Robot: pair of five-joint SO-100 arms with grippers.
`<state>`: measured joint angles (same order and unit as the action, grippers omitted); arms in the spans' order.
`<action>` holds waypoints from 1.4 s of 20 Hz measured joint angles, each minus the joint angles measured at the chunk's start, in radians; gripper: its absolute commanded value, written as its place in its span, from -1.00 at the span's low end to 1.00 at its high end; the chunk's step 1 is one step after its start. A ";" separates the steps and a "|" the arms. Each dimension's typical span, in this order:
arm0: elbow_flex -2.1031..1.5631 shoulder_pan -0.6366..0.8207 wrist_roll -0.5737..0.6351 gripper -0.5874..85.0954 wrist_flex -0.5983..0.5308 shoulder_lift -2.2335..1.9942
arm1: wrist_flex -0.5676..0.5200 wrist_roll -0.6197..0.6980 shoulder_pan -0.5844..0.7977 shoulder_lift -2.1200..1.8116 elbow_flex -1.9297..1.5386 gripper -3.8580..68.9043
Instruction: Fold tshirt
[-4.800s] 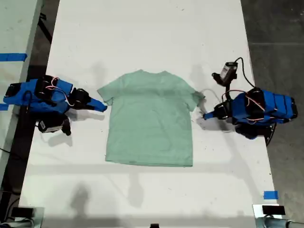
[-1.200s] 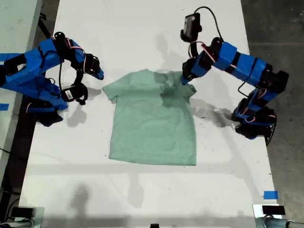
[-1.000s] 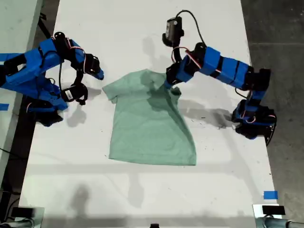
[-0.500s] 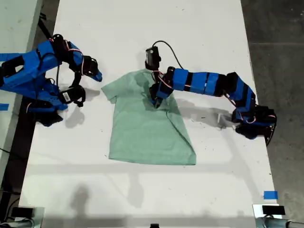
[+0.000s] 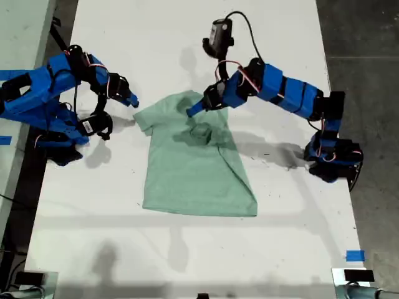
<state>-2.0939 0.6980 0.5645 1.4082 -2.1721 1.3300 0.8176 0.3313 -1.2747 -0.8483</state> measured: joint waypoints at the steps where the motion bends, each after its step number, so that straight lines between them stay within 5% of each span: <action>1: 0.000 0.000 -0.003 -0.72 0.000 0.000 | 0.031 0.008 0.002 -0.055 -0.020 -0.19; 5: -0.002 0.000 -0.012 -0.41 -0.002 0.000 | 0.064 0.015 0.040 -0.247 -0.264 -0.17; 17: -0.199 0.118 -0.009 -0.37 -0.359 0.423 | -0.037 0.008 0.048 -0.632 -0.729 -0.16; 23: -0.028 0.121 -0.002 -0.98 -0.367 0.712 | -0.092 -0.014 0.048 -0.804 -0.913 -0.15; 28: -0.086 0.141 -0.005 -0.99 -0.325 0.577 | -0.104 -0.018 0.057 -0.844 -0.969 -0.15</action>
<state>-2.1798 0.8391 0.5599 1.0830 -1.5953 1.2257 0.7992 0.3881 -2.1184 -1.8178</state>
